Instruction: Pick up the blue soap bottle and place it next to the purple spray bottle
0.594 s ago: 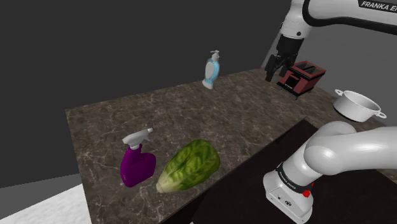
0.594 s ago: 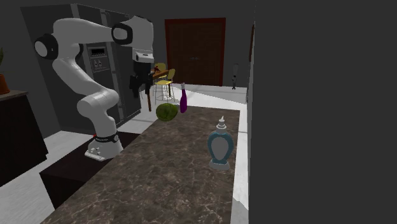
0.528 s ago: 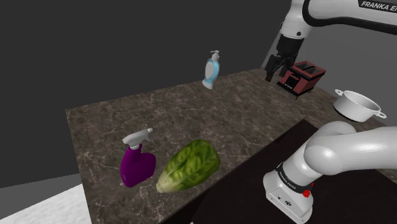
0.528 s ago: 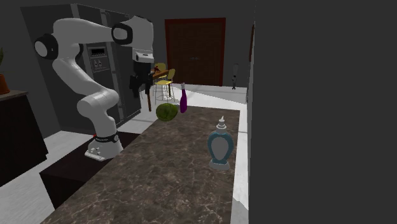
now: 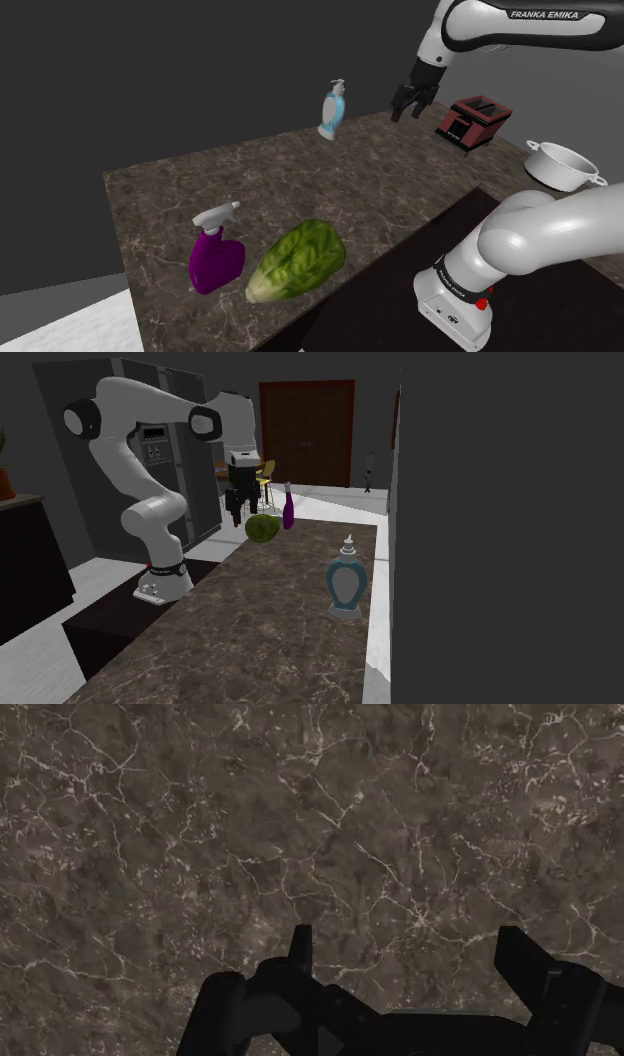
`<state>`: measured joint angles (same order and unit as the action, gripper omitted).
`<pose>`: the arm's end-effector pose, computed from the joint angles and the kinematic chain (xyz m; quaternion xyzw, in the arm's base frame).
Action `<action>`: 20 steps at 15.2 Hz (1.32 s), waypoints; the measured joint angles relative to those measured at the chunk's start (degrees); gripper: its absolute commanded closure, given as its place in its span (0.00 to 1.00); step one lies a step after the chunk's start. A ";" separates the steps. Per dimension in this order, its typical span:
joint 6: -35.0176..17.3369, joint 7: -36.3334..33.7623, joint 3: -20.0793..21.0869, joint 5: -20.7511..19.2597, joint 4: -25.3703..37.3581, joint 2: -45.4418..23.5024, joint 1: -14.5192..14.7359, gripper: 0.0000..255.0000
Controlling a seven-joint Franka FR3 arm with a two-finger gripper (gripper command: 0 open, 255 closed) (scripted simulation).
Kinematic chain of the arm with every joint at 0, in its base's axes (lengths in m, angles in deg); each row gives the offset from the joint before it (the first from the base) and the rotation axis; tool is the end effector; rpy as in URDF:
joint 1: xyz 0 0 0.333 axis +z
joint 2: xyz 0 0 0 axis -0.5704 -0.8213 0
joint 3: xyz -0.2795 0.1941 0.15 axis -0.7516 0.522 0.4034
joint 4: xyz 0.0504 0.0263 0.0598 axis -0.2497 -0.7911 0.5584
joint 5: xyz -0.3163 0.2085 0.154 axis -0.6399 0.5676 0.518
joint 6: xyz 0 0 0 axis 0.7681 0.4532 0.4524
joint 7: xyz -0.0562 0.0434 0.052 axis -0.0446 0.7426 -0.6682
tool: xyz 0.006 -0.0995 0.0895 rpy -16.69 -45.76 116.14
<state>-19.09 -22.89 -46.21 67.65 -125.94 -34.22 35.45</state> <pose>0.3645 -0.0689 0.5415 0.9984 -0.0568 -0.0054 0.0028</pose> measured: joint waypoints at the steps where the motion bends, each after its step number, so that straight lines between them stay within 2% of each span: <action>1: -1.99 0.13 -0.41 0.63 0.36 -1.52 0.21 0.00; 5: -9.72 2.56 -3.19 3.22 2.30 -7.95 0.65 0.00; 10: -18.39 6.15 -6.01 8.67 7.00 -17.57 1.96 0.00; 15: -24.66 11.40 -8.32 16.35 12.89 -26.76 2.78 0.00; 20: -27.69 17.14 -9.17 25.70 21.76 -36.60 2.30 0.00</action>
<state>-46.78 -5.75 -55.37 93.35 -104.18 -70.82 37.74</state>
